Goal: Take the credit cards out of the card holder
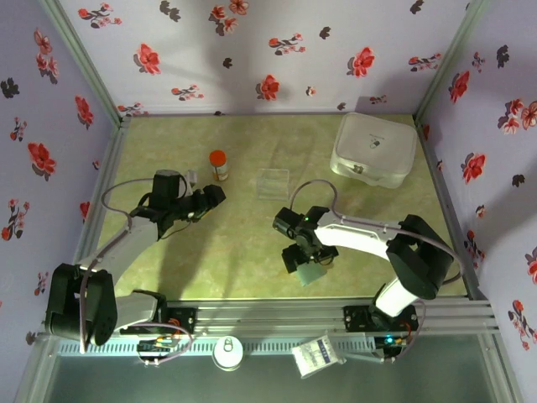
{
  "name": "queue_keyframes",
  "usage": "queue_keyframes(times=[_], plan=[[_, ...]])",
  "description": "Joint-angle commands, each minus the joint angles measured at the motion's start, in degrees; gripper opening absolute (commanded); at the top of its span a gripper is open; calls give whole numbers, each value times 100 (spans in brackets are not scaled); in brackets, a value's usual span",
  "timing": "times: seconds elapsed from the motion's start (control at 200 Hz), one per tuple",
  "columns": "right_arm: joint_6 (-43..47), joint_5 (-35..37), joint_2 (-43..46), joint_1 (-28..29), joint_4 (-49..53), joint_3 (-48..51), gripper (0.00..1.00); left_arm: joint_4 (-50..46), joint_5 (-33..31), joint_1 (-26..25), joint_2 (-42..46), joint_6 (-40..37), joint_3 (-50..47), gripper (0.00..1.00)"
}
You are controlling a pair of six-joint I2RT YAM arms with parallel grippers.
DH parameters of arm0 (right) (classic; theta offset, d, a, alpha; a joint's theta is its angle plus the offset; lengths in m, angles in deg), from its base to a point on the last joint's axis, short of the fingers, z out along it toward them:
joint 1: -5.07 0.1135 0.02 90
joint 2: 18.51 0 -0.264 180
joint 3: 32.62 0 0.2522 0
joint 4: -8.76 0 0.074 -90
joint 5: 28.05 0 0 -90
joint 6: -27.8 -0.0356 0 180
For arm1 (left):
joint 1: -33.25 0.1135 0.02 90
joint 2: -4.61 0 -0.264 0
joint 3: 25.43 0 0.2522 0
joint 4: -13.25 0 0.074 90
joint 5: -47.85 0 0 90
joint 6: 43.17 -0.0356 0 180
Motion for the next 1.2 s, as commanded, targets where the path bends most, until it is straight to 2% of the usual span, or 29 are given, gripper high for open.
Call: queue_keyframes(times=[0.0,0.295,0.475,0.715,0.935,1.195], plan=[[224,-276,19,-30,-206,170,99,157,88,21,-2,139,45,74],[515,-371,-410,-29,-485,70,99,246,76,17,16,217,-2,74],[435,-257,-530,-23,-457,21,90,405,78,14,-35,309,-87,74],[-211,-377,-331,18,-767,-112,76,544,93,4,-65,327,-189,74],[-802,-206,-505,31,-1086,-614,71,949,252,-124,-232,476,-262,74],[-1156,33,-1276,-153,-1136,-1601,68,1162,-80,-423,-339,651,-344,73]])
